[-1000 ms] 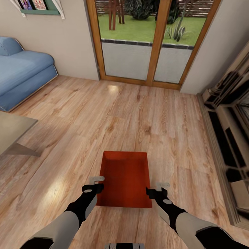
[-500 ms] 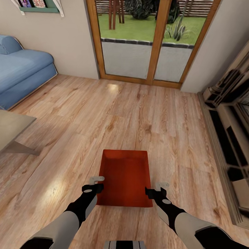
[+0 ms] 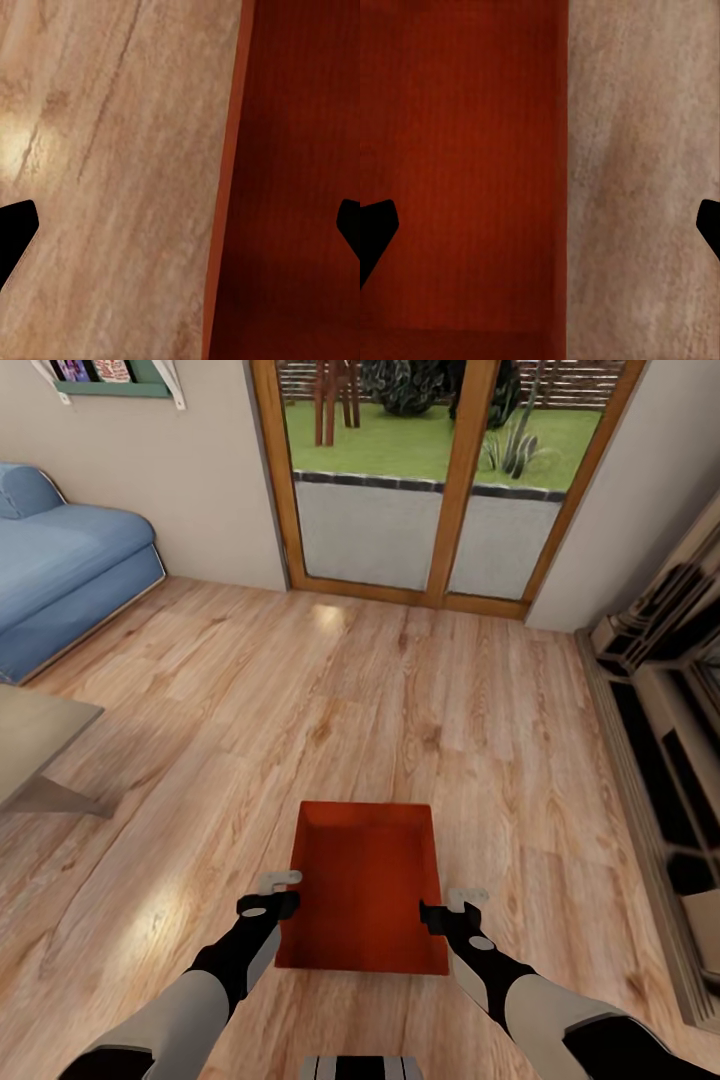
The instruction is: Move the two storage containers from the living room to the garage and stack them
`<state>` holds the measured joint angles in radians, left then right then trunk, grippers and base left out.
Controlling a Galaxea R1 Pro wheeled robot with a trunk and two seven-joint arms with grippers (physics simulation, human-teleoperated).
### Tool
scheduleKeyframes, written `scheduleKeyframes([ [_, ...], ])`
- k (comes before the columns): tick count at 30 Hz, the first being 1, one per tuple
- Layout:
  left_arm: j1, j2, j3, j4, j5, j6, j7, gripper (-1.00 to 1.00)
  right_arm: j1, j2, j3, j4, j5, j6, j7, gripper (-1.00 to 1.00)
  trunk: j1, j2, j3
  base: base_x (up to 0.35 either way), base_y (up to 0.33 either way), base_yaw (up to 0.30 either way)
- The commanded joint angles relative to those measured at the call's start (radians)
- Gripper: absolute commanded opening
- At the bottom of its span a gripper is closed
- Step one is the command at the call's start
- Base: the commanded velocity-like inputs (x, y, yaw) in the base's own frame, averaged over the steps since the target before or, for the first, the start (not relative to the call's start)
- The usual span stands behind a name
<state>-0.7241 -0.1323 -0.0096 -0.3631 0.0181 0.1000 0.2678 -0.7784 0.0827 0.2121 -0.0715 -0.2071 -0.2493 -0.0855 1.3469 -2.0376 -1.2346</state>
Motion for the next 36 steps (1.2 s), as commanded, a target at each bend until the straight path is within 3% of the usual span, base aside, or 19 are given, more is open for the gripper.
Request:
scheduleKeyframes([
  [1,0.0,0.0,-0.001,-0.002,0.002,0.006,0.004,1.0,-0.001,0.0,0.009,0.001,-0.009,-0.003,-0.003,1.0,0.0,0.0,-0.001,0.057,0.022,0.0],
  [36,0.0,-0.005,0.003,-0.002,0.003,0.006,0.006,1.0,0.001,-0.012,0.009,0.002,-0.014,-0.003,-0.003,1.0,0.0,0.0,-0.001,0.003,0.001,0.0],
])
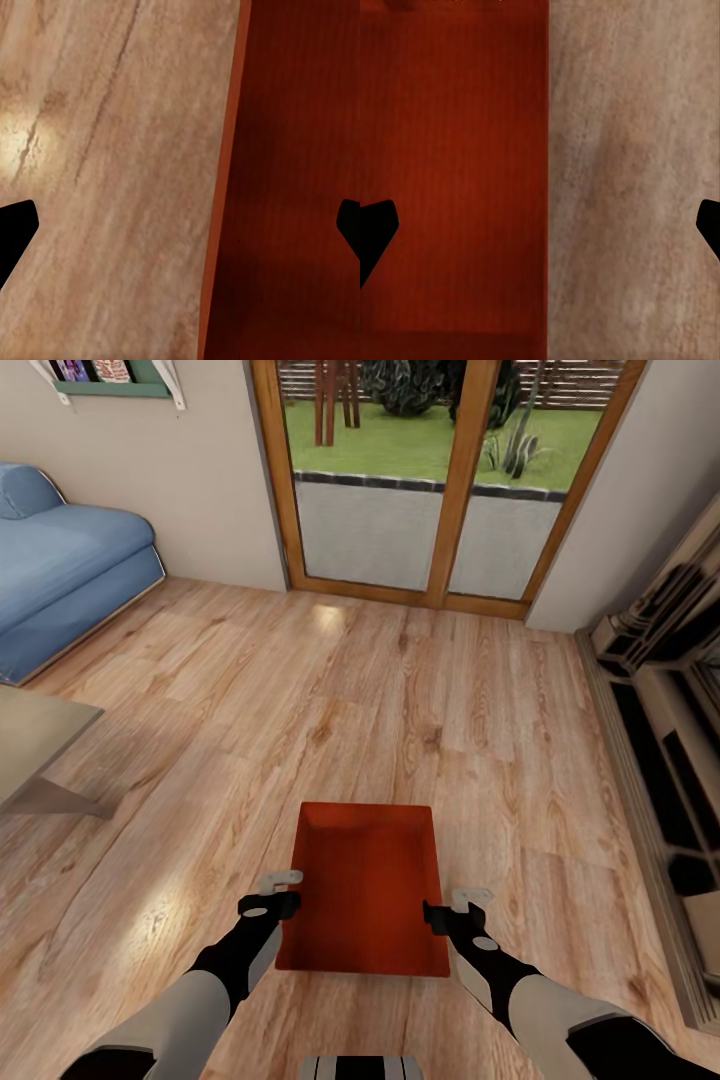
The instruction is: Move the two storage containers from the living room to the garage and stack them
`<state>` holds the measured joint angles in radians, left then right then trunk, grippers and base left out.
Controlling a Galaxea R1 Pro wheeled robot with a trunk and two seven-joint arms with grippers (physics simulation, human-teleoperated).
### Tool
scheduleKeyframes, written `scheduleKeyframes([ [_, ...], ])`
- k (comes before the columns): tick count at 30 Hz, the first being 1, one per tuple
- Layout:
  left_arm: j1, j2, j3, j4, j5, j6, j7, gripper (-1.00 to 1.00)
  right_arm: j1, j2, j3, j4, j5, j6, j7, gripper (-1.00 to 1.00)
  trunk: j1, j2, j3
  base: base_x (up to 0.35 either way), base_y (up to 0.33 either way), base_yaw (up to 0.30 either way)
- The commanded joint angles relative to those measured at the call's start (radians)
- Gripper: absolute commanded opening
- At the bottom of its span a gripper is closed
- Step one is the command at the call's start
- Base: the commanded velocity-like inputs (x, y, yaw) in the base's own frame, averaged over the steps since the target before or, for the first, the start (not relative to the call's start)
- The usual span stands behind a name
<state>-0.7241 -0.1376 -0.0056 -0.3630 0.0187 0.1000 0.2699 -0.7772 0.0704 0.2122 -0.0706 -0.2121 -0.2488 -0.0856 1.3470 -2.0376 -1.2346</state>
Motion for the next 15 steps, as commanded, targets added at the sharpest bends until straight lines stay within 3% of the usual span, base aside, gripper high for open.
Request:
scheduleKeyframes([
  [1,0.0,0.0,-0.001,-0.002,0.002,0.006,0.003,1.0,-0.001,0.0,0.009,0.001,-0.009,-0.004,-0.003,1.0,0.0,0.0,-0.001,0.041,0.0,0.0],
  [5,0.0,0.001,-0.002,-0.002,0.001,0.006,0.003,1.0,-0.001,0.0,0.009,0.002,-0.009,-0.004,-0.003,1.0,0.0,0.0,-0.001,0.131,0.0,0.0],
  [15,0.0,-0.001,-0.001,-0.002,0.002,0.006,0.005,1.0,-0.001,0.001,0.009,0.014,-0.009,-0.004,-0.002,1.0,0.0,0.0,-0.001,0.006,0.0,0.0],
])
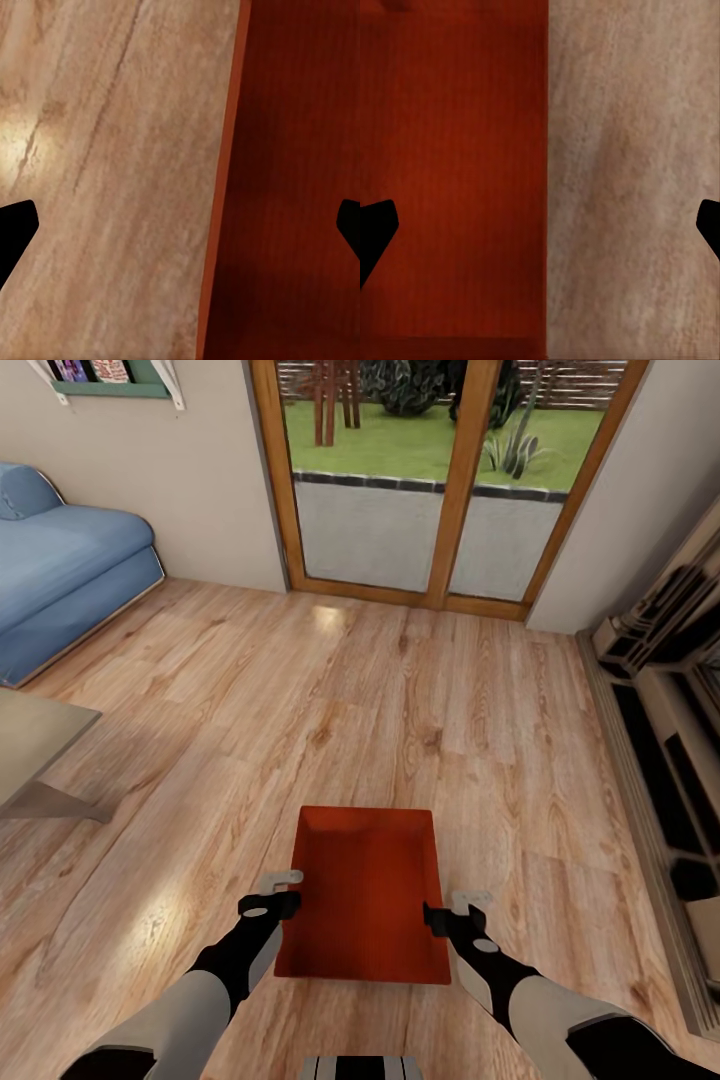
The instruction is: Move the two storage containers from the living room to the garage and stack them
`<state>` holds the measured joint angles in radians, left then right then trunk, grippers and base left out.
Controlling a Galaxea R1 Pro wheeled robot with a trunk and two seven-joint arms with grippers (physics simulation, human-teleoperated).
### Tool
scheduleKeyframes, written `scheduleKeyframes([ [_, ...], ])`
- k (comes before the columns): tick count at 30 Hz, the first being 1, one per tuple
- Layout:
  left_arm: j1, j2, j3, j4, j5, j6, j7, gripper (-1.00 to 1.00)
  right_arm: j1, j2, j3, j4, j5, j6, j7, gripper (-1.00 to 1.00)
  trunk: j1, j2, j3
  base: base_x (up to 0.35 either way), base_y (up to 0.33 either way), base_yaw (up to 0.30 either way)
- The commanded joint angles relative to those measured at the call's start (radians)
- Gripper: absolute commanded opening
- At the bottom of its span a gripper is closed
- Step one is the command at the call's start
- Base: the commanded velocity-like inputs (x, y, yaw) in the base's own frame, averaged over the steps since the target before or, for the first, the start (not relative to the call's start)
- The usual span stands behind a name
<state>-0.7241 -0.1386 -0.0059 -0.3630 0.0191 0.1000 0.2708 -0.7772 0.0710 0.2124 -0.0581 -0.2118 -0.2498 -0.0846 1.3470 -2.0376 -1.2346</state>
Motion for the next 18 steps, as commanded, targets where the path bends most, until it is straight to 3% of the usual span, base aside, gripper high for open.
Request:
scheduleKeyframes([
  [1,0.0,0.0,-0.001,-0.002,0.002,0.006,0.004,1.0,-0.001,0.0,0.009,0.003,-0.009,-0.003,-0.003,1.0,0.0,0.0,-0.001,0.0,0.0,0.0],
  [6,0.0,0.0,0.0,-0.002,0.003,0.003,0.004,1.0,-0.001,0.0,0.009,0.007,-0.008,-0.003,-0.003,1.0,0.0,0.0,-0.001,0.0,0.0,0.0],
  [18,0.0,-0.009,-0.003,0.003,0.002,0.007,0.001,1.0,-0.001,0.0,0.01,0.008,-0.008,-0.003,-0.003,1.0,0.046,-0.084,-0.038,0.0,0.0,0.0],
])
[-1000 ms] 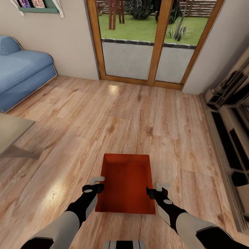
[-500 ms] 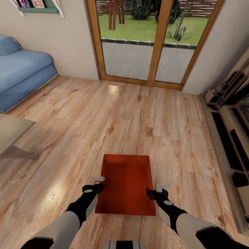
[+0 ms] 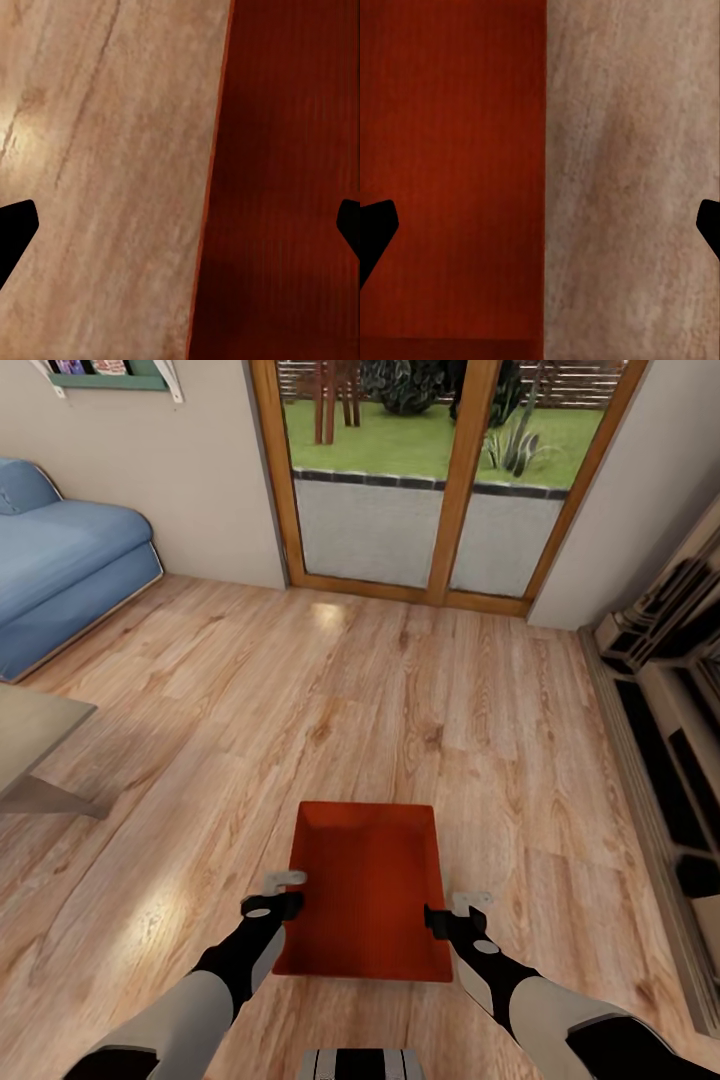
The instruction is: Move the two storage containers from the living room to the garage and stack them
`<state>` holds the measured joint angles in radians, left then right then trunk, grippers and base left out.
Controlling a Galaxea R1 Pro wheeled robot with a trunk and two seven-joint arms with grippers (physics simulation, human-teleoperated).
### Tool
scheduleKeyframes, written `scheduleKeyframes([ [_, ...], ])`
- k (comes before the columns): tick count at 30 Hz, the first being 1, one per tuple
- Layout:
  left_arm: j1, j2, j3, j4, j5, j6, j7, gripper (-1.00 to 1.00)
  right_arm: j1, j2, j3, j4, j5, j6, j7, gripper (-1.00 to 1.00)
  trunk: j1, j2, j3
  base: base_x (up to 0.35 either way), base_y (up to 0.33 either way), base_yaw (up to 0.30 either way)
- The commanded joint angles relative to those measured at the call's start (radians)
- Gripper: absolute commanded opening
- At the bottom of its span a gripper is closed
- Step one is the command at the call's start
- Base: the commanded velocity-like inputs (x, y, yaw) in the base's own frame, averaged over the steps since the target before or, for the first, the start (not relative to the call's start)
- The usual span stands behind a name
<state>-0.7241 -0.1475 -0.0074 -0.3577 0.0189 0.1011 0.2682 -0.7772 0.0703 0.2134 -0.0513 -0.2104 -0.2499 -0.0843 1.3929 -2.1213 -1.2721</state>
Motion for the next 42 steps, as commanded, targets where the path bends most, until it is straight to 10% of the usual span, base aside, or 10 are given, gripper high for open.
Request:
scheduleKeyframes([
  [1,0.0,-0.002,-0.001,-0.002,0.002,0.005,0.004,1.0,-0.001,0.001,0.009,0.001,-0.009,-0.003,-0.003,1.0,0.004,-0.007,-0.004,0.0,0.0,0.0],
  [42,0.0,0.0,-0.003,-0.001,-0.019,0.006,0.003,1.0,-0.001,0.003,0.007,0.005,-0.009,-0.005,-0.004,1.0,0.123,-0.224,-0.101,0.0,0.0,0.0],
])
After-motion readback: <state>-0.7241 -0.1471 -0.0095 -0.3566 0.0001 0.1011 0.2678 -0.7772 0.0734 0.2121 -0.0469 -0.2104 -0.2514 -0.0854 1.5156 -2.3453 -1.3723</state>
